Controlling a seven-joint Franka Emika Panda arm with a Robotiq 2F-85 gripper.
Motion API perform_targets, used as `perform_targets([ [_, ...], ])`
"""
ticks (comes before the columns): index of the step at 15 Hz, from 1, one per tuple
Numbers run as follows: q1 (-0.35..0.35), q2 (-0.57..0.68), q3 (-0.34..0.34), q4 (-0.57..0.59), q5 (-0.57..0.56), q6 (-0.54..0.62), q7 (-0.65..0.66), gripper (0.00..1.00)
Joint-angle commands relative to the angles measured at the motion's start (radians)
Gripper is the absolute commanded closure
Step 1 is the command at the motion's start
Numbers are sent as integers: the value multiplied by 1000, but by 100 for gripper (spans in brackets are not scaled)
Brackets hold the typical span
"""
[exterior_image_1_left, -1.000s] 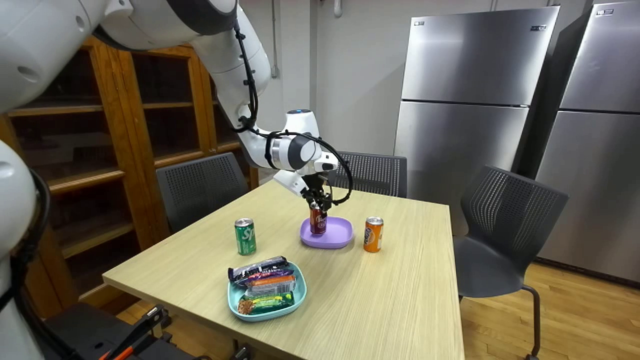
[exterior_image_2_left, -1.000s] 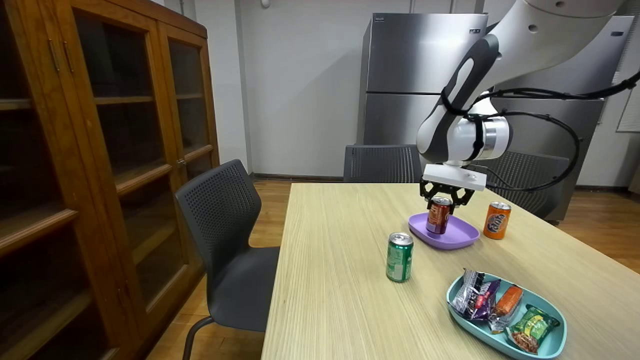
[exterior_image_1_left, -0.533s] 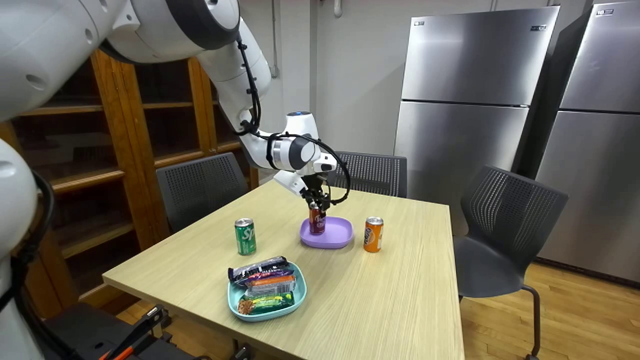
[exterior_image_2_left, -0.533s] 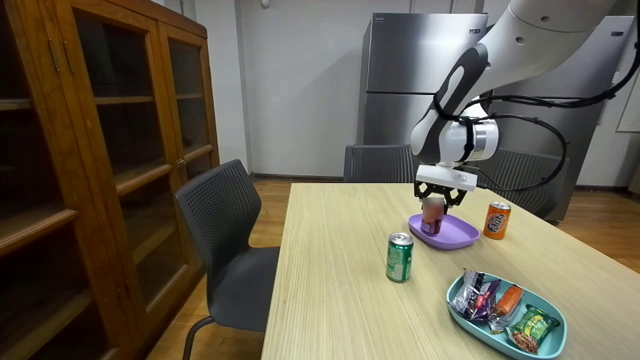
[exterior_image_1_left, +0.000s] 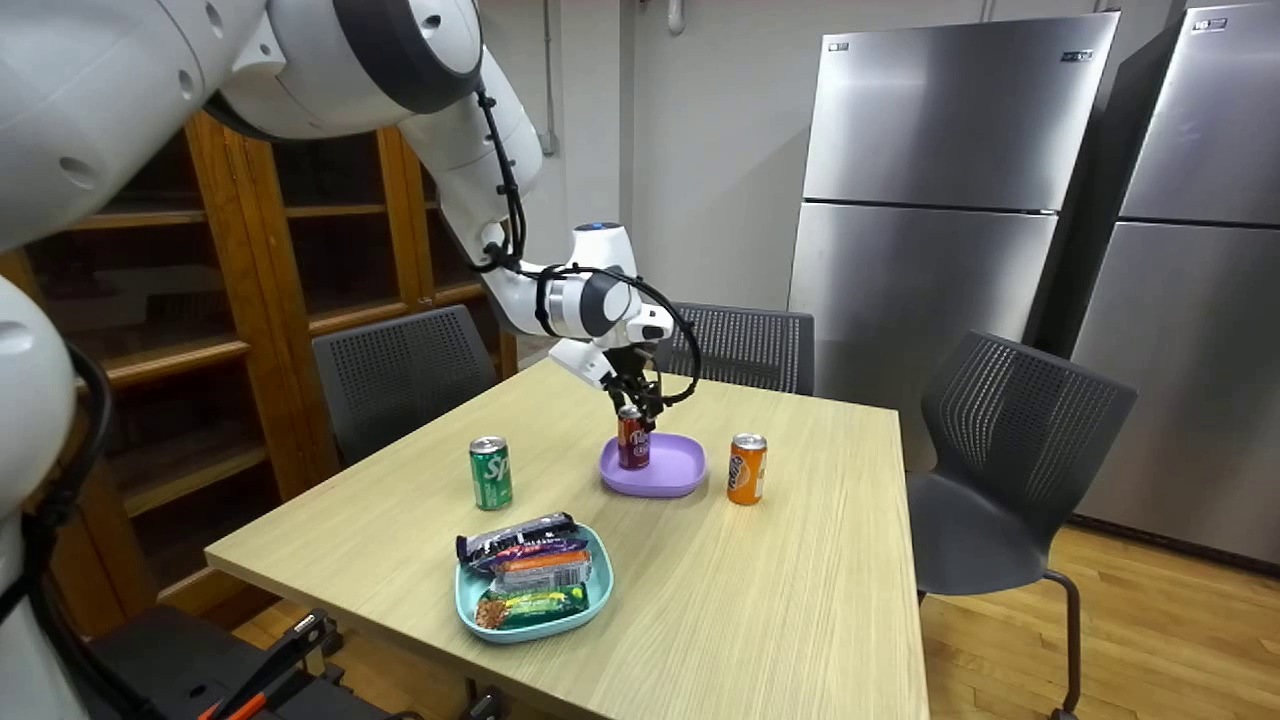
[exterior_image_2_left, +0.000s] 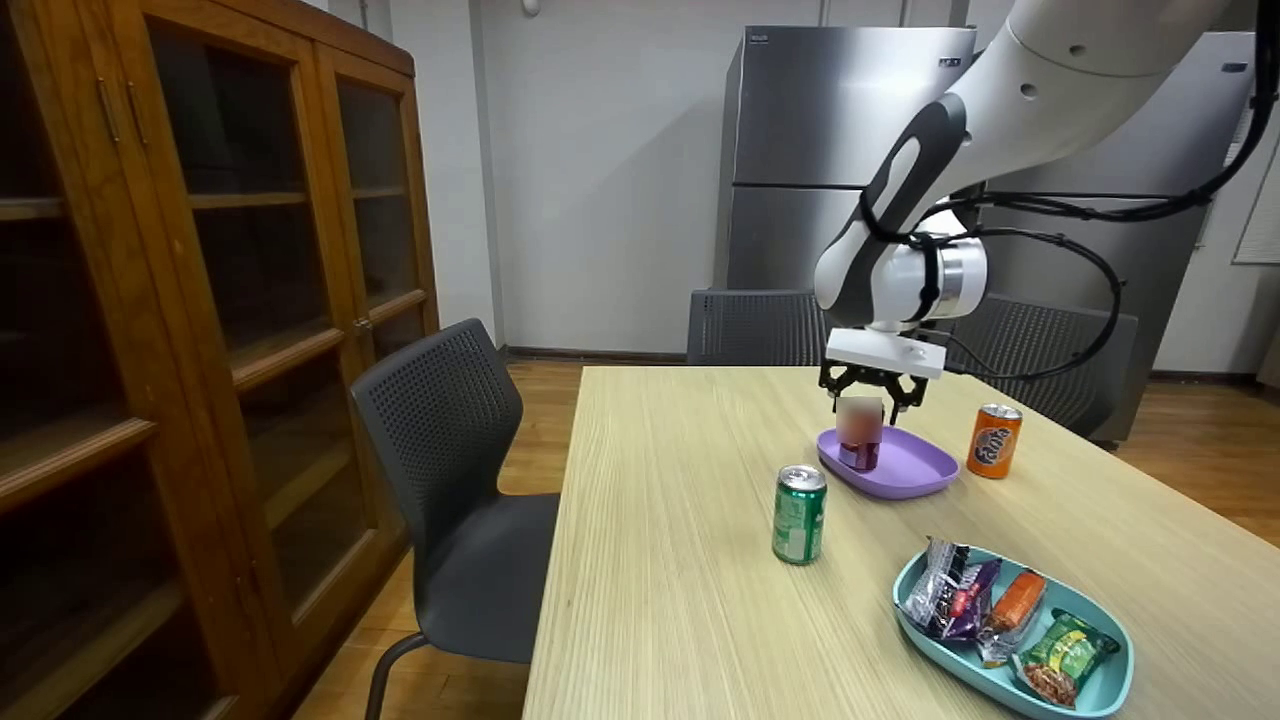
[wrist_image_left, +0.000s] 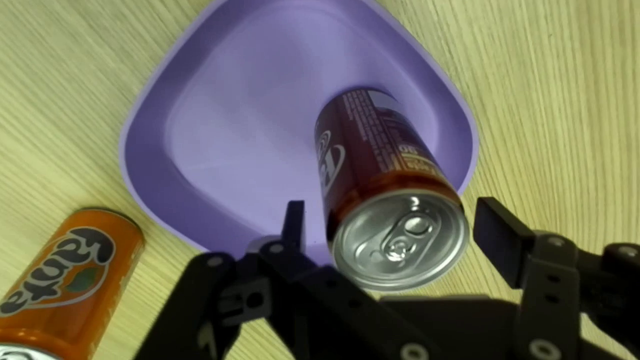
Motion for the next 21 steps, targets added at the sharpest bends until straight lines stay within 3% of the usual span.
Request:
perform_targets([
  [1, 10, -26, -12, 5, -30, -29, 30, 0],
  [14, -47, -206, -14, -147, -20, 11, 6, 0],
  [21, -73, -263, -66, -243, -40, 22, 12, 0],
])
